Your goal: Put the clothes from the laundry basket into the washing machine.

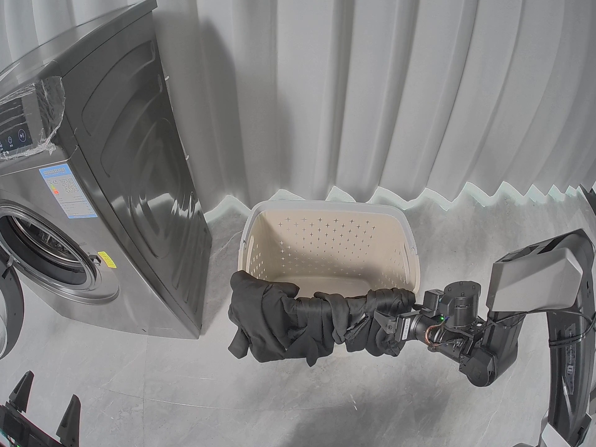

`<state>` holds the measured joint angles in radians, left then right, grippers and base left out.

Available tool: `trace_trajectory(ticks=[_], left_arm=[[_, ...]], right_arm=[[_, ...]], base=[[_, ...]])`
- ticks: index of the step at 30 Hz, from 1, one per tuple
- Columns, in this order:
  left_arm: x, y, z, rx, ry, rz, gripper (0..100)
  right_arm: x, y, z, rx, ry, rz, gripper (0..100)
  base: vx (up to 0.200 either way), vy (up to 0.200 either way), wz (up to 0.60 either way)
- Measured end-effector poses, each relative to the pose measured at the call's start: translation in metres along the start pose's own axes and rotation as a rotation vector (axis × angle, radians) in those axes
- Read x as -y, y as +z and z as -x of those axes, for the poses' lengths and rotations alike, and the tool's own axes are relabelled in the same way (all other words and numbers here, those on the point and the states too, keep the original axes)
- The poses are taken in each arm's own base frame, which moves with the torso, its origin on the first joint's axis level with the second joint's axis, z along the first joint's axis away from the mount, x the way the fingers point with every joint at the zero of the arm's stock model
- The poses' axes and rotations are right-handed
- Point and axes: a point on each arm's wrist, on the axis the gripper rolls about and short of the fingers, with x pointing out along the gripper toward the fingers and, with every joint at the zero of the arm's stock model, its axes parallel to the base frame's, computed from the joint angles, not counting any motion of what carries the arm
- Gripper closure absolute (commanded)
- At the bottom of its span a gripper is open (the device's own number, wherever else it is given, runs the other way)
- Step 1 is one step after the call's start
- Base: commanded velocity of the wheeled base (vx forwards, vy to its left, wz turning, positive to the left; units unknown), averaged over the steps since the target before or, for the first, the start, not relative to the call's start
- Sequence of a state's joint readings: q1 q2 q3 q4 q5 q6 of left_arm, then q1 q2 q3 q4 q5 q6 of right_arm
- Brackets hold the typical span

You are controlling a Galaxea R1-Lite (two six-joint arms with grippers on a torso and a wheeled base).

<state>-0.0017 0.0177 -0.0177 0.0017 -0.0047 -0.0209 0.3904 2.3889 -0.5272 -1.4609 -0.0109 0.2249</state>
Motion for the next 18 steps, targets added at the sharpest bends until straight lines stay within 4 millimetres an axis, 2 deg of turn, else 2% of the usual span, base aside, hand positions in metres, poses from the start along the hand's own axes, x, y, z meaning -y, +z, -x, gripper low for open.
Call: trace_trajectory(ticks=[1,2,10,18], left_arm=[[0.0,0.0,0.0,0.0,0.0,0.0,0],[0.0,0.0,0.0,0.0,0.0,0.0,0],[0.0,0.0,0.0,0.0,0.0,0.0,0],[0.0,0.0,0.0,0.0,0.0,0.0,0]], right_arm=[[0.001,0.0,-0.002,0.0,-0.002,0.001,0],[0.001,-0.001,-0.003,0.0,-0.003,0.002,100],[0.004,0.001,-0.014,0.024,-0.015,0.009,100],[0.002,-0.001,-0.011,0.024,-0.008,0.011,100]], base=[[0.0,0.0,0.0],[0.0,0.0,0.0],[0.0,0.0,0.0],[0.0,0.0,0.0]])
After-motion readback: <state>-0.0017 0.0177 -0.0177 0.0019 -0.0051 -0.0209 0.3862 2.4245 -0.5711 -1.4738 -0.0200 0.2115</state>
